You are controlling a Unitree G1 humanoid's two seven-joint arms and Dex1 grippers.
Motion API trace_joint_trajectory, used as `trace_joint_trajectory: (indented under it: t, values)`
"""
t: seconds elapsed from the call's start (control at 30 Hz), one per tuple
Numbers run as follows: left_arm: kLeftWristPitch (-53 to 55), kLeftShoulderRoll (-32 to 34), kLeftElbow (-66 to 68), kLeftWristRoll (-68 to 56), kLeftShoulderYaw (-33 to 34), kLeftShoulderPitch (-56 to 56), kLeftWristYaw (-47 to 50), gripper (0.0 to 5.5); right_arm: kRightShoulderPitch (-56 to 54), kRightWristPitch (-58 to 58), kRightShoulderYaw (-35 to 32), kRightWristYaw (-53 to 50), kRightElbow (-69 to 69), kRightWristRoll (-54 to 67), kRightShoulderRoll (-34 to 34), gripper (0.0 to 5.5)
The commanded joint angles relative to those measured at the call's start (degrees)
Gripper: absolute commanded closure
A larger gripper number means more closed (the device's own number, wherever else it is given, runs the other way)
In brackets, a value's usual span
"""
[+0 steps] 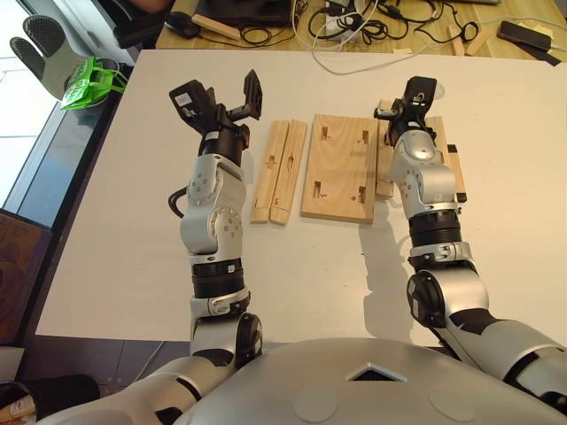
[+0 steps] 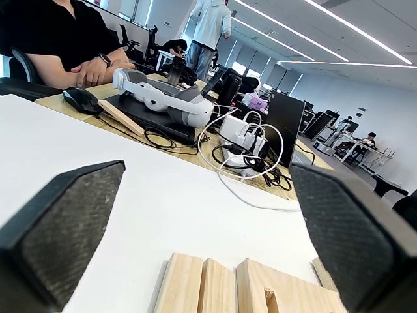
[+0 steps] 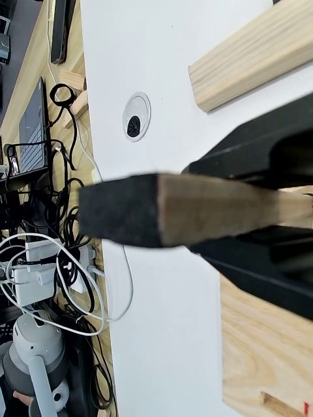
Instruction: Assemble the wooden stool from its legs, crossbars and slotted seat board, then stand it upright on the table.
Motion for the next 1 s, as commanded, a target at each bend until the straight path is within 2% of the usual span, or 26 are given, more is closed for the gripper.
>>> trace_joint_trajectory:
  t: [0.03, 0.2, 0.3, 0.4, 0.53, 0.6, 0.8, 1.0]
  values:
    - [-0.1, -0.4, 1.0, -0.1, 0.2, -1.2, 0.2, 0.84, 0.9, -1.3, 2.5, 1.4, -1.7, -1.9, -0.7, 4.29]
    - [0.0, -0.7, 1.4, -0.4, 0.3, -1.5, -0.1, 0.84, -0.2, -5.3, 4.1, 1.6, -6.0, -4.7, -2.4, 3.54]
    - [0.2, -0.7, 1.5, -0.5, 0.3, -1.5, -0.2, 0.84, -5.4, -6.7, 3.5, 2.9, -7.9, -4.1, -3.3, 3.05]
    - [0.3, -0.7, 1.5, -0.6, 0.4, -1.6, -0.2, 0.84, -16.8, -6.4, 1.2, 4.4, -5.1, -1.9, -4.8, 3.05]
    - [0.1, -0.8, 1.6, -0.4, 0.3, -1.7, -0.2, 0.84, -30.5, -3.5, -1.4, 7.3, 6.7, 0.7, -7.0, 3.05]
    - [0.1, -1.0, 1.6, -0.3, 0.2, -1.7, -0.2, 0.84, -30.1, -0.6, -1.6, 7.4, 12.1, 0.6, -7.2, 3.05]
    - [0.0, -1.6, 1.3, -0.2, 0.0, -1.6, 0.0, 0.84, -16.2, 2.6, -1.8, 5.6, 28.2, -0.2, -6.4, 3.05]
    - [-0.2, -1.7, 1.6, -0.3, 0.3, -1.7, 0.0, 0.84, -17.7, -3.0, -2.9, 6.0, 29.2, 1.0, -5.3, 3.05]
